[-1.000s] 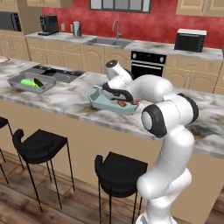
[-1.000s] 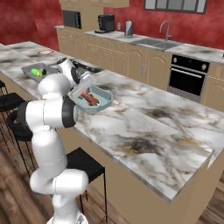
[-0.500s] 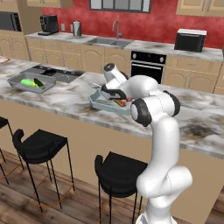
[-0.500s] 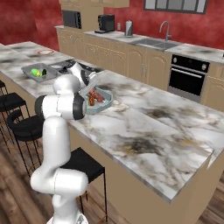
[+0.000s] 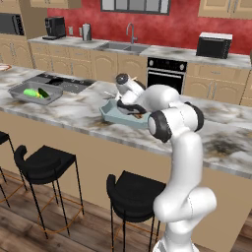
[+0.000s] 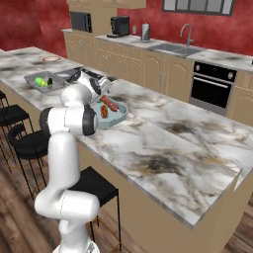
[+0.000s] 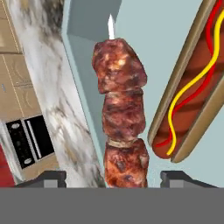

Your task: Place the cold items (corn and cucumber) from the fridge in one tupperware on the dining counter. Place the warm items (kebab skewer and hot dog) in the stove area in another tupperware.

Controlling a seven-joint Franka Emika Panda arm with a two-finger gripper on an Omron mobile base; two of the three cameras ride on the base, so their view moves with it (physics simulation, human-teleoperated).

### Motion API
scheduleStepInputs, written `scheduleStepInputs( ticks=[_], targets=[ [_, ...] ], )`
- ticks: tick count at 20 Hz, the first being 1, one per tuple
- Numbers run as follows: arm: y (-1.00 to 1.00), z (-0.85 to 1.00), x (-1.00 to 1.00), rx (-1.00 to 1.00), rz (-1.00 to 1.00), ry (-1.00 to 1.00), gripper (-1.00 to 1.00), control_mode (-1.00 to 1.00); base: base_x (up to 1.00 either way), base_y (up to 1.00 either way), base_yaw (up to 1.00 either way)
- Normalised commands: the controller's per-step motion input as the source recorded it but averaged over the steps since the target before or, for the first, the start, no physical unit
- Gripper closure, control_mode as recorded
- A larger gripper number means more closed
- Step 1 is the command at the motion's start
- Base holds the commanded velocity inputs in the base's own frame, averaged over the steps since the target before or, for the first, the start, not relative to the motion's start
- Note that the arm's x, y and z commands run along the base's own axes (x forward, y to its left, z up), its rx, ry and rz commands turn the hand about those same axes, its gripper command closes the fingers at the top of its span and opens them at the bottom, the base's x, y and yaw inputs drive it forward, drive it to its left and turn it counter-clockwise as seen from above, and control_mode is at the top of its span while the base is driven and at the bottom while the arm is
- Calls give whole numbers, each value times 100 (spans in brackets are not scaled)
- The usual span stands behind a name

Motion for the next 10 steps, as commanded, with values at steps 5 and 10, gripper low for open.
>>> scheduleStepInputs(
  ticks=[5,10],
  targets=[
    [-41,23,-63,19,3,-32,-100,-100,0,0,0],
    [-63,92,-100,61,1,-2,-100,-100,0,0,0]
  ],
)
